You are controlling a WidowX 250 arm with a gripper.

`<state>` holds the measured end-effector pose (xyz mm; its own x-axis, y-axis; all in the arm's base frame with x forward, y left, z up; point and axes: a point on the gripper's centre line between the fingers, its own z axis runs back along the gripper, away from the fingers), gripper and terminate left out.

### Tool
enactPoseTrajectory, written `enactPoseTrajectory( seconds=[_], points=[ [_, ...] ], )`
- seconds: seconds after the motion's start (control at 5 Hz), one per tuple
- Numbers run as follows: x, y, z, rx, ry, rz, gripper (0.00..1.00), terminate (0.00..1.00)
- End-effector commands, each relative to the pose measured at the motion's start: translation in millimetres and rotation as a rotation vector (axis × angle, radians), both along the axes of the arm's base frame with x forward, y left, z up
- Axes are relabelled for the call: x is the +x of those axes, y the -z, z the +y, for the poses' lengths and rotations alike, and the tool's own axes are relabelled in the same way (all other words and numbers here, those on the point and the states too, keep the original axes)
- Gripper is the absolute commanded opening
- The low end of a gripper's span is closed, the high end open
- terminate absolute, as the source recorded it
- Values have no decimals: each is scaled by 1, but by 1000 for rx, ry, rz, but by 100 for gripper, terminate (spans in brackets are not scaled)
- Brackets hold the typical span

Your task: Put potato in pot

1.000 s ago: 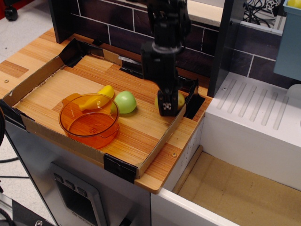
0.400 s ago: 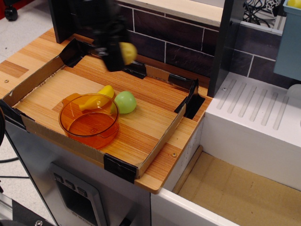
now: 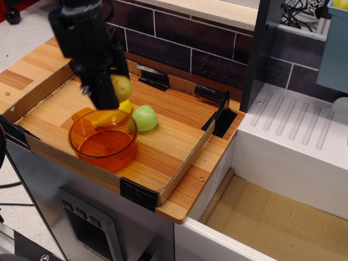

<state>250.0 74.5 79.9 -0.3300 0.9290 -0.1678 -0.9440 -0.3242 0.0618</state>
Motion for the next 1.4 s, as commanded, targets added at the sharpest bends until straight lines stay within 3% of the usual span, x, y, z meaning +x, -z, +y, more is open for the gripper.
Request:
enactPoseTrajectory(
  seconds=[0.0,0.4,0.6,0.8,1.0,1.2],
  points=[
    [0,3,11,86,11,-59,100,0],
    [5,11,13,132,-1,-34,100,0],
    [9,-8,14,115,-37,-58,100,0],
    [17,-40,16,83,-40,-51,100,0],
    [31,-57,23,90,-133,-34,100,0],
    [31,-57,23,90,-133,-34,100,0]
  ],
)
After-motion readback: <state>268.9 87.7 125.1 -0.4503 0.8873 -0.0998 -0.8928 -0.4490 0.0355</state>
